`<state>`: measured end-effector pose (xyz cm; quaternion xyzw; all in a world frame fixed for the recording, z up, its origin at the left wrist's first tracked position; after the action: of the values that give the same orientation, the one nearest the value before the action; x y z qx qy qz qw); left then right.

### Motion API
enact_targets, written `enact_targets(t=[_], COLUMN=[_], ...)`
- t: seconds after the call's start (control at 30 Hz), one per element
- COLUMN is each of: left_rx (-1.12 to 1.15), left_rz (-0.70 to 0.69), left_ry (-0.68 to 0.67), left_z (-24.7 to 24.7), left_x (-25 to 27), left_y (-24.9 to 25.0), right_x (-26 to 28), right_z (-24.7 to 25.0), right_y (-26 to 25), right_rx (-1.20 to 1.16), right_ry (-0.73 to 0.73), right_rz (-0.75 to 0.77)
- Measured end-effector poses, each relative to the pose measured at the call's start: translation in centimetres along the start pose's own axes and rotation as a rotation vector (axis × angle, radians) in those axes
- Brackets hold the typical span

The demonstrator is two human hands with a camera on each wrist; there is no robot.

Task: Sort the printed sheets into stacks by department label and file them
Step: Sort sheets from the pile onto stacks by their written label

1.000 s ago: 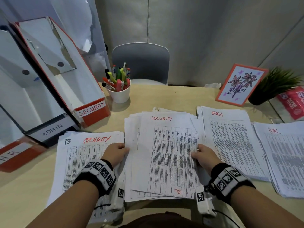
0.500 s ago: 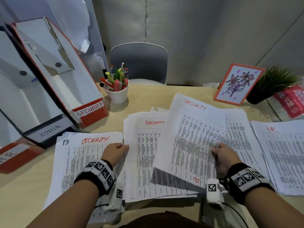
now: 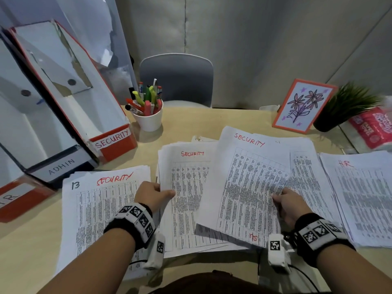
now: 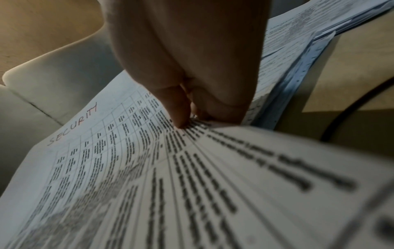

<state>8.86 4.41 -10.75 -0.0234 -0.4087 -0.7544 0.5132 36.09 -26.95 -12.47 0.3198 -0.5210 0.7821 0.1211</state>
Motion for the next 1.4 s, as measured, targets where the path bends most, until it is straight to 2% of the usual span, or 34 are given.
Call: enact_targets(t=[0.2,0.4,0.5,0.67,0.83,0.97,1.07,1.17,1.23,1.33,1.4], left_rx=[0.01,0.343,0.397,0.52,0.369,0.235,0.293,0.273,0.279,0.455,0.493], left_rz=[-0.069,-0.022,0.027,0.059,-0.047,-0.063,-0.074,-0.178,-0.193,-0.238,-0.217], left_ry=[0.006,0.027,-0.012,-0.084,-0.166,-0.136,-0.162,-0.197,-0.211,-0.29,-0.308], left_z=[1.7,2.4,1.9,1.3,0.5,0.4,0.4,0.4,0.4,-0.1,-0.3], left_x=[-0.4,0.1,0.0,0.4,1.0,1.2,1.1,1.4,1.7,2.0,2.0], left_y=[-1.0,-1.8,-2.1,-1.3,0.0,0.3,0.5,1.7,2.1,2.6,2.5], right_x=[0.2,0.4,1.1,3.9,5.2,5.0,4.9,5.6,6.3,7.2,7.9], right_z=[0.8,-0.2,-2.4,-7.7,-11.7,-11.8,-10.9,-10.3,-10.2,-10.7,-10.8], right_y=[-0.7,-1.2,-2.0,-3.7,-3.9,-3.3,-3.5,-4.5,-5.4,-5.8,-5.9], right_rx=[-0.001,0.107,0.226,0.254,0.406,0.414,0.328,0.158,0.179,0.256,0.269], right_ry=[0.008,-0.026,-0.112,-0.285,-0.382,-0.347,-0.304,-0.296,-0.321,-0.433,-0.482], right_rz=[0.005,0.051,0.122,0.201,0.277,0.293,0.305,0.329,0.403,0.521,0.616])
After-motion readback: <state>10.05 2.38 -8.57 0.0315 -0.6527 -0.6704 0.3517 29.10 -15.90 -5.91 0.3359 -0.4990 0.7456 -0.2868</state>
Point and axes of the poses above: each hand's wrist, its own x-axis away from the middle knuckle, its own z-axis out of the back of the hand, y = z × x, the point moved 9 cm from there along -x, towards the middle knuckle, and after that the axes turned 9 degrees about -x, right-handed, at the moved point
